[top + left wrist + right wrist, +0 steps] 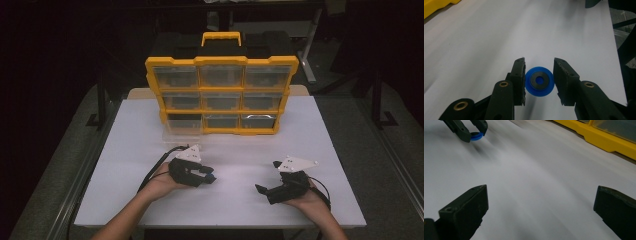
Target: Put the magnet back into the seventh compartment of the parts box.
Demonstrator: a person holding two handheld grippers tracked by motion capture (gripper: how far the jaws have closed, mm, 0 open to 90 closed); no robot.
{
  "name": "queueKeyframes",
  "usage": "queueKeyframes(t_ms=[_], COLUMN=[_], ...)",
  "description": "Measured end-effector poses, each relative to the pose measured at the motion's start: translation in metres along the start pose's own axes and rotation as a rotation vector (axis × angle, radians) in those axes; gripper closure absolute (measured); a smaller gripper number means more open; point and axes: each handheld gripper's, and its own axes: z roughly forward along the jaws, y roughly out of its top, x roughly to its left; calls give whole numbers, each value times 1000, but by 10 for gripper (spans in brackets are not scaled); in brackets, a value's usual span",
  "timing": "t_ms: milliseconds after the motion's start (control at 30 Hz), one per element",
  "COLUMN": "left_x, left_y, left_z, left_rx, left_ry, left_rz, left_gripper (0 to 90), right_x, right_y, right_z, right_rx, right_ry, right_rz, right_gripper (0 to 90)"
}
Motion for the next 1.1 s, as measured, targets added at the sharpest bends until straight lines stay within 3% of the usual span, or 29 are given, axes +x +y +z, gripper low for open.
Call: queueKeyframes(t_ms=[100, 167, 200, 300, 367, 433, 533, 567, 700, 867, 1100], left_x=[0, -2, -1, -2, -1, -2, -1, -3, -3, -5, -2], left_y=[2, 3, 4, 5, 6, 8, 10, 11, 15, 18, 26], left_z=[-2, -1, -2, -2, -3, -4, -6, -6, -8, -9, -17], left_rx=[9, -4, 12, -7, 9, -4, 5, -10, -1, -19, -11], left_ry=[-4, -7, -6, -9, -11, -8, -9, -10, -12, -20, -14], left_rz=[9, -12, 4, -12, 6, -7, 5, -10, 11, -14, 11], left_gripper=[629, 629, 629, 629, 629, 629, 629, 629, 629, 629, 629], right_x=[0, 0, 0, 0, 0, 0, 0, 0, 0, -1, -1], right_y=[0, 0, 0, 0, 0, 0, 0, 0, 0, 0, 0], right_z=[0, 0, 0, 0, 0, 1, 0, 0, 0, 0, 0], right_rx=[1, 1, 1, 1, 1, 3, 3, 3, 4, 2, 1], right_ry=[-1, 0, 0, 0, -1, -1, -2, -3, -3, -3, -6], right_rz=[-2, -4, -4, -4, -5, -1, -1, -1, -3, -3, 4], right_gripper=[0, 0, 0, 0, 0, 0, 0, 0, 0, 0, 0])
